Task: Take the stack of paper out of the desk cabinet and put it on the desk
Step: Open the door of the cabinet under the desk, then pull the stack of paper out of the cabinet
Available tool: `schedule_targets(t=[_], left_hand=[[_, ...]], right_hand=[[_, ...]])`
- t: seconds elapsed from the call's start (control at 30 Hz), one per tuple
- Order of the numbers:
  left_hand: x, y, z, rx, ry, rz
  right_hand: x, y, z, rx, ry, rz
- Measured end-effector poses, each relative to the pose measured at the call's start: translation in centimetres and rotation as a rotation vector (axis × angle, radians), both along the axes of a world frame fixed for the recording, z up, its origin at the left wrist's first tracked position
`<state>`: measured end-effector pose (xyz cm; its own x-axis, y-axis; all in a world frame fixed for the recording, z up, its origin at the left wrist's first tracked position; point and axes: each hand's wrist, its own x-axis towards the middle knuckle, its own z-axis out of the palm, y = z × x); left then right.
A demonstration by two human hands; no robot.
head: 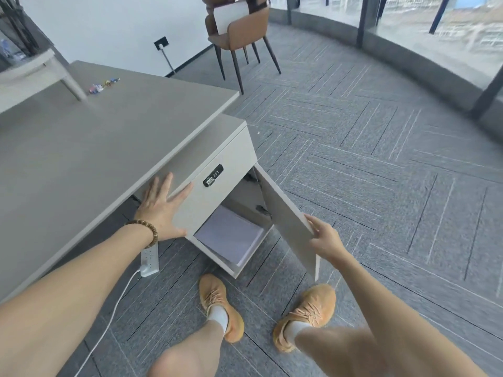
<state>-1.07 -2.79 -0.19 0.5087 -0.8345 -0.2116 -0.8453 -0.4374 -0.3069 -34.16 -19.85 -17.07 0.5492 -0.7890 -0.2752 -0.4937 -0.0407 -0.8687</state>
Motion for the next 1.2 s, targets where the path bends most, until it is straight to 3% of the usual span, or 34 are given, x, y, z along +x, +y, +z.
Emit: schedule_targets(t=[0.13,0.27,0.4,0.7,1.03,1.2], left_hand=[[0.4,0.0,-0.3,-0.024,-0.009,-0.016],[0.5,0.0,-0.6,-0.031,-0.018,-0.018],[0.5,-0.2,-0.8,-0.070,-0.022,-0.020],[0.7,-0.1,-1.0,-0.102,-0.009,-0.026],[1.5,-0.1,-1.7,-0.151,-0.012,-0.041],[-0.6,-0.2,-0.9,-0.211,0.100,0.083]], right_hand=[[-0.6,-3.8,1.0,-0.305,0.312,-0.027],[0.0,-6.0,1.2,-0.403,0.529,-0.026],[0.1,-7.4,1.2,-0.322,0.409,-0.143],[1.1,-8.3,1.4,-0.434,0.629,0.025],[3.0,-7.9,3.0,-0.400,0.714,0.119],[4.6,-4.7,4.5,-0.369,0.685,0.145]])
